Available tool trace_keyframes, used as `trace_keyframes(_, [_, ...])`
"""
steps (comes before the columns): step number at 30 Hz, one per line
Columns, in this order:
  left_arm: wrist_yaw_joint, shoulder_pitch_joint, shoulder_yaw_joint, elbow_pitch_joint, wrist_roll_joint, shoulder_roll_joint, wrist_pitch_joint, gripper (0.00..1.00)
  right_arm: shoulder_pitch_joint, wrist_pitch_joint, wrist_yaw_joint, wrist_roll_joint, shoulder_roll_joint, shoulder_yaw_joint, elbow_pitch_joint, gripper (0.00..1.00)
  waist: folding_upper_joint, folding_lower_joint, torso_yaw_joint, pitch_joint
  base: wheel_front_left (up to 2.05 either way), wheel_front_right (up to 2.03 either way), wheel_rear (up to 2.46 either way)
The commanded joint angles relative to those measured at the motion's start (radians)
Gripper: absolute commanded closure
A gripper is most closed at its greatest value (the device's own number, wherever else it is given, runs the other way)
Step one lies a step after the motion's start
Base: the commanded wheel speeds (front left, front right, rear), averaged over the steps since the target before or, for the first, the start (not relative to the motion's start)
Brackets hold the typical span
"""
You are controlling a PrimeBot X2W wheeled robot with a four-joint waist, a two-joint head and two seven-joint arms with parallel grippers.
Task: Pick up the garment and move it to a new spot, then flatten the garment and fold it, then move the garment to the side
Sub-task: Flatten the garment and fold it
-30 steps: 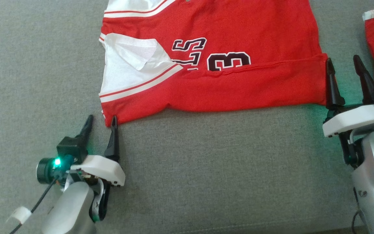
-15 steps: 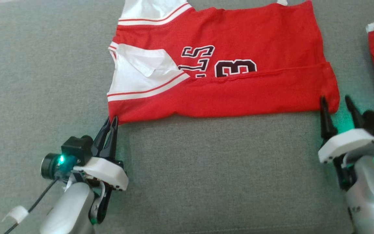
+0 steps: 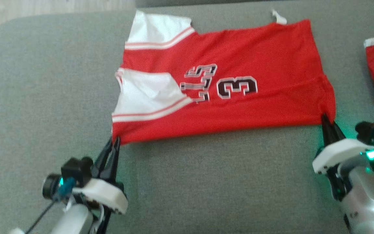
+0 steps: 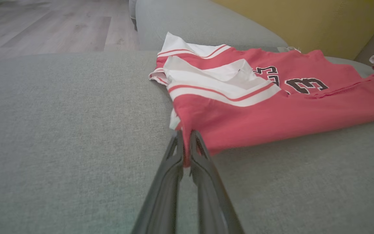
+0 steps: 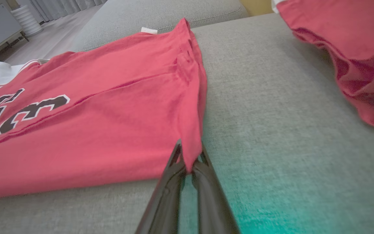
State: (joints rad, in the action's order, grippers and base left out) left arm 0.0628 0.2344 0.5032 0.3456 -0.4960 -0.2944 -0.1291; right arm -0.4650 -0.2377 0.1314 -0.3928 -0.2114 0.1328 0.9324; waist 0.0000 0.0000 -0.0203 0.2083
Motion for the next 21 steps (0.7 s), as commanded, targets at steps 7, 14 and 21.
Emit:
trace_keyframes(7, [0.021,-0.134,-0.015,-0.071,-0.034,-0.028,-0.028,1.0,0.132,-0.002,-0.001,-0.095,-0.1,0.072,-0.076,1.0,0.0,0.0,0.015,-0.101,0.0,0.0,0.0])
trace_keyframes(14, [0.043,-0.266,0.005,-0.118,-0.045,-0.04,-0.032,1.0,0.281,0.033,-0.001,-0.147,-0.168,0.077,-0.19,1.0,0.0,0.0,0.021,-0.148,0.0,0.0,0.0])
trace_keyframes(21, [0.06,-0.29,0.011,-0.154,-0.042,-0.059,-0.015,1.0,0.397,0.06,-0.001,-0.157,-0.16,0.016,-0.3,0.81,0.0,0.0,0.02,-0.152,0.0,0.0,0.0])
